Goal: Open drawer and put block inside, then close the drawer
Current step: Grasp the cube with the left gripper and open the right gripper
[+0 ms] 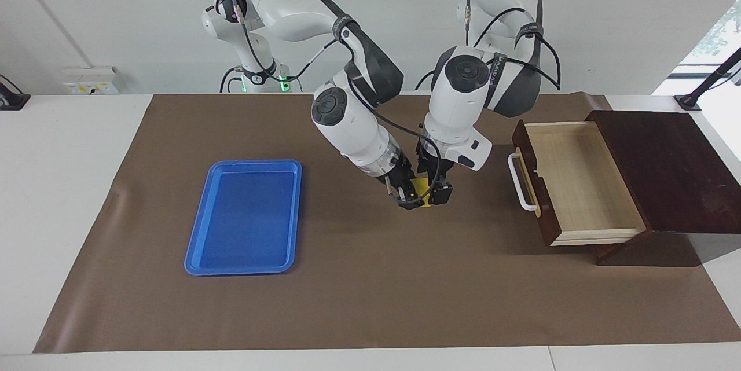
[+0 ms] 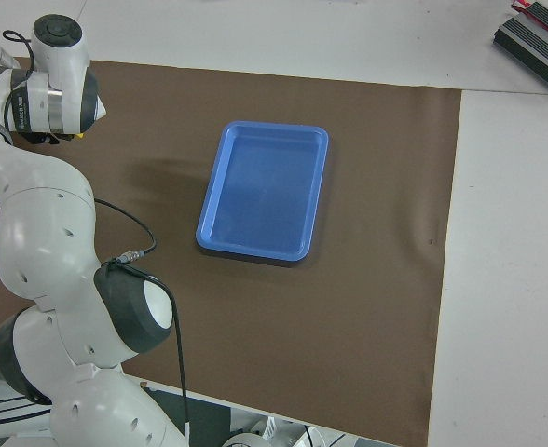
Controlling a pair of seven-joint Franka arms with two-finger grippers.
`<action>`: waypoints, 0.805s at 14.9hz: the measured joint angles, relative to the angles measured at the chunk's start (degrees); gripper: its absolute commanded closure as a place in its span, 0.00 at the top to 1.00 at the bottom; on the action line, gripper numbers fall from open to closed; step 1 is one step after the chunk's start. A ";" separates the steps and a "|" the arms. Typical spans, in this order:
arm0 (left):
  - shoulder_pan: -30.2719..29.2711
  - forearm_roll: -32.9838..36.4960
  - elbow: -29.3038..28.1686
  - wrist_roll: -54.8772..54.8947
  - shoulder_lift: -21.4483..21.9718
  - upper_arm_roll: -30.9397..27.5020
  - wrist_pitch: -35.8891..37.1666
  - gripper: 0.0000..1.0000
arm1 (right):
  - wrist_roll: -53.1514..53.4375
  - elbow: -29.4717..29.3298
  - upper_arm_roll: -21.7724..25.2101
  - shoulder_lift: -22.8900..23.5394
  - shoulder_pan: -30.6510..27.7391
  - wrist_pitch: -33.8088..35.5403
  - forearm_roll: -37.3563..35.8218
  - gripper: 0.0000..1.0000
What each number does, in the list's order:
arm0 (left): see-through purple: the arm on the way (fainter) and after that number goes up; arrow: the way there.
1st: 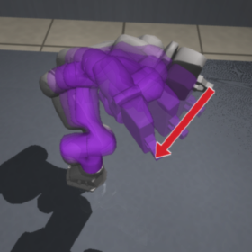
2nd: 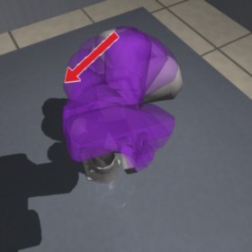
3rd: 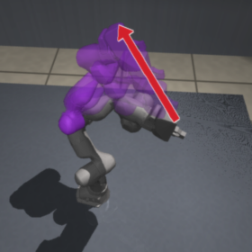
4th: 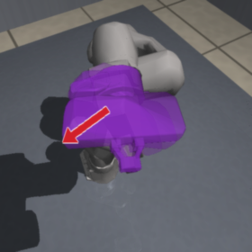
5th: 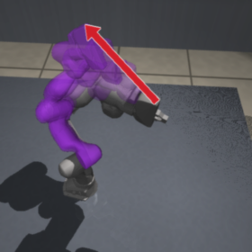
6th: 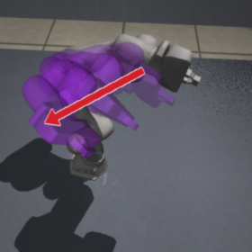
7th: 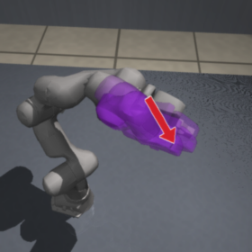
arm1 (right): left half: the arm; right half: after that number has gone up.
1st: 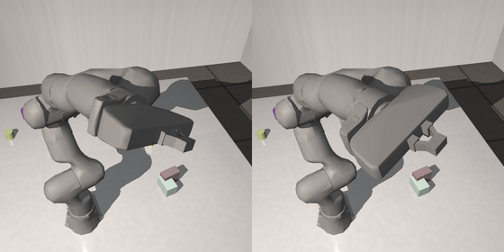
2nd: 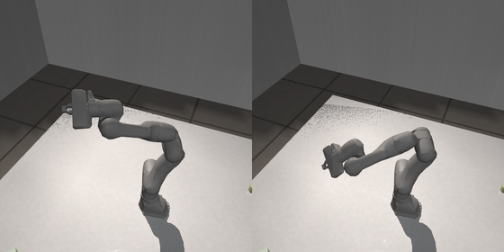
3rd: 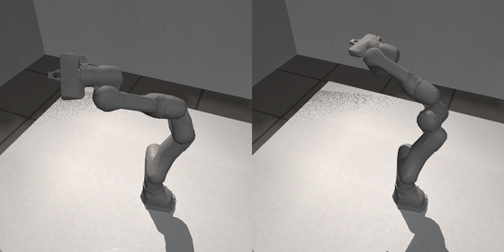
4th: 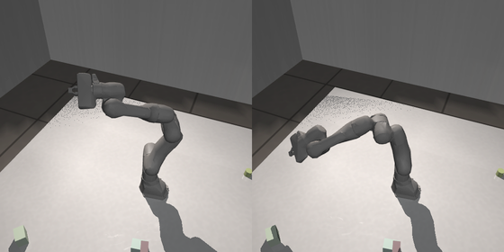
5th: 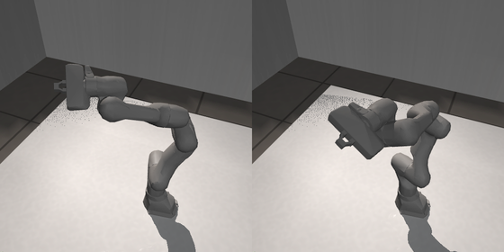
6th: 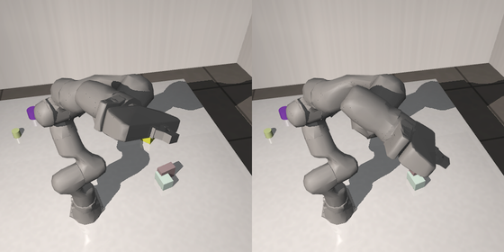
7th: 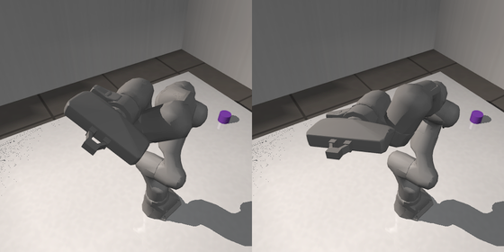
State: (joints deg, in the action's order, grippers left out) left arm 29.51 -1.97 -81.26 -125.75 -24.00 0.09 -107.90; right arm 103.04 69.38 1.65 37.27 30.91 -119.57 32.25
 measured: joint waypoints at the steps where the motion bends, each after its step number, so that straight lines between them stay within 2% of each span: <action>1: 0.00 0.29 0.01 -0.09 -0.06 -0.13 -0.51 0.06 | 0.00 0.04 -0.01 0.04 0.02 0.21 -0.07 0.00; 2: 0.02 0.42 -0.01 0.45 -0.08 -0.17 -0.56 0.00 | -0.12 0.03 -0.03 0.08 0.02 0.25 -0.14 0.00; 6: 0.04 0.48 0.00 0.44 -0.11 -0.17 -0.59 0.00 | -0.12 0.03 -0.03 0.09 0.02 0.26 -0.21 0.01; 7: 0.05 0.48 0.00 0.44 -0.11 -0.17 -0.59 0.00 | -0.12 0.03 -0.03 0.09 0.02 0.25 -0.21 0.52; 9: 0.05 0.48 0.01 0.44 -0.11 -0.17 -0.60 0.00 | -0.11 0.03 -0.03 0.09 0.02 0.24 -0.21 0.96; 10: 0.05 0.47 0.00 0.07 -0.11 -0.16 -0.57 0.00 | 0.30 0.02 -0.01 0.09 0.02 -0.11 -0.21 1.00; 12: 0.06 0.47 -0.02 -0.51 -0.15 -0.11 -0.52 0.00 | 1.09 -0.36 0.18 0.05 -0.13 -1.05 -0.21 1.00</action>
State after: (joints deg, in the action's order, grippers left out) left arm 29.57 -1.50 -81.28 -126.26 -24.15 -0.02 -108.42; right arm 104.13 69.02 1.82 37.32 30.78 -120.62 32.04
